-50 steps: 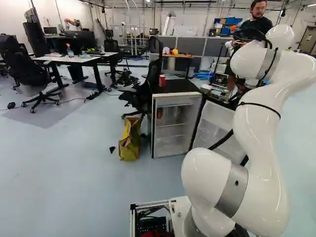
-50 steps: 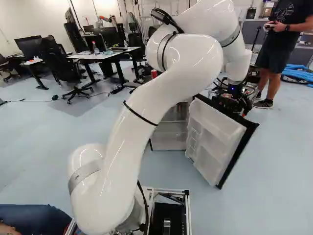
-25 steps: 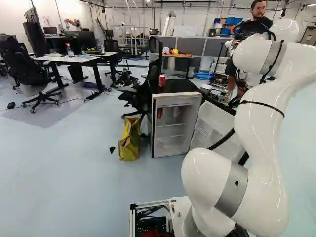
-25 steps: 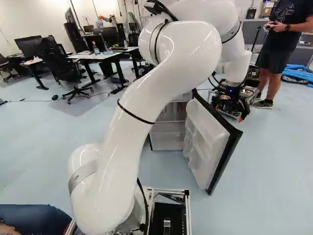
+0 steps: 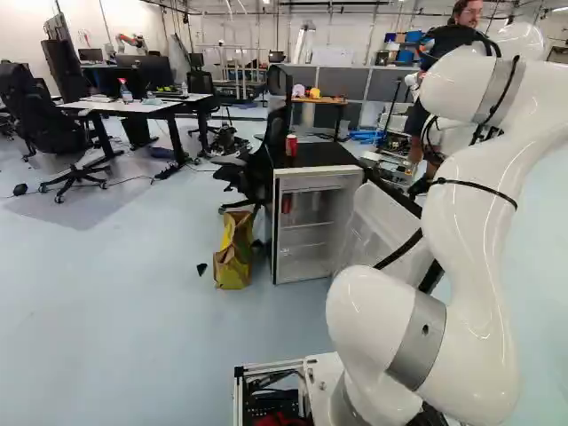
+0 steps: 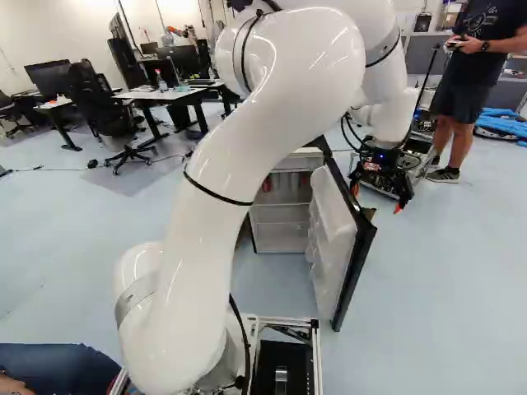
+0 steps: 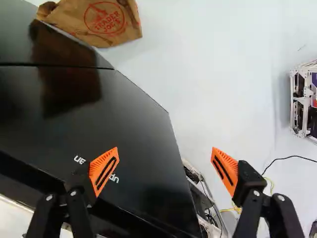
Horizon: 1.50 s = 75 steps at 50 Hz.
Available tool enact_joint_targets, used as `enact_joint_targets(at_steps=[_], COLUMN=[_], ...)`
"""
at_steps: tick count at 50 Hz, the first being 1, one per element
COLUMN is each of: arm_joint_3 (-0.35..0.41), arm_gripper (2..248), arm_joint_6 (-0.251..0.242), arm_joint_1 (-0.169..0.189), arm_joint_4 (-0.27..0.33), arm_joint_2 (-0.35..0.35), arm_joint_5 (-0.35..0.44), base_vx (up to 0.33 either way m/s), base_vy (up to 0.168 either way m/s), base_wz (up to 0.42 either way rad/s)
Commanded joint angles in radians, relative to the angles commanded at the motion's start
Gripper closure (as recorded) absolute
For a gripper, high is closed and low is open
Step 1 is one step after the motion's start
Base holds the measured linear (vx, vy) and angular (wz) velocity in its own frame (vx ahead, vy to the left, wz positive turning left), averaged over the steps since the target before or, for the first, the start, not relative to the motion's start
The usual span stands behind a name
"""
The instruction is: Grab a drink from the fridge
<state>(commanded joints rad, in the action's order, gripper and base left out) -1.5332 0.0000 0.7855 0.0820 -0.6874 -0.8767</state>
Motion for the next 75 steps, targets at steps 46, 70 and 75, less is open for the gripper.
enact_joint_targets(at_steps=[46, 70, 75], arm_joint_3=[0.239, 0.319, 0.335], arm_gripper=[3, 3, 3], arm_joint_6=[0.000, 0.000, 0.000], arm_joint_1=[-0.075, -0.150, -0.168], arm_joint_4=[0.000, 0.000, 0.000], arm_joint_2=[0.146, 0.195, 0.205], arm_joint_5=[-0.030, -0.030, -0.030], base_vx=[0.000, 0.000, 0.000], base_vy=[0.000, 0.000, 0.000], base_wz=[0.000, 0.000, 0.000])
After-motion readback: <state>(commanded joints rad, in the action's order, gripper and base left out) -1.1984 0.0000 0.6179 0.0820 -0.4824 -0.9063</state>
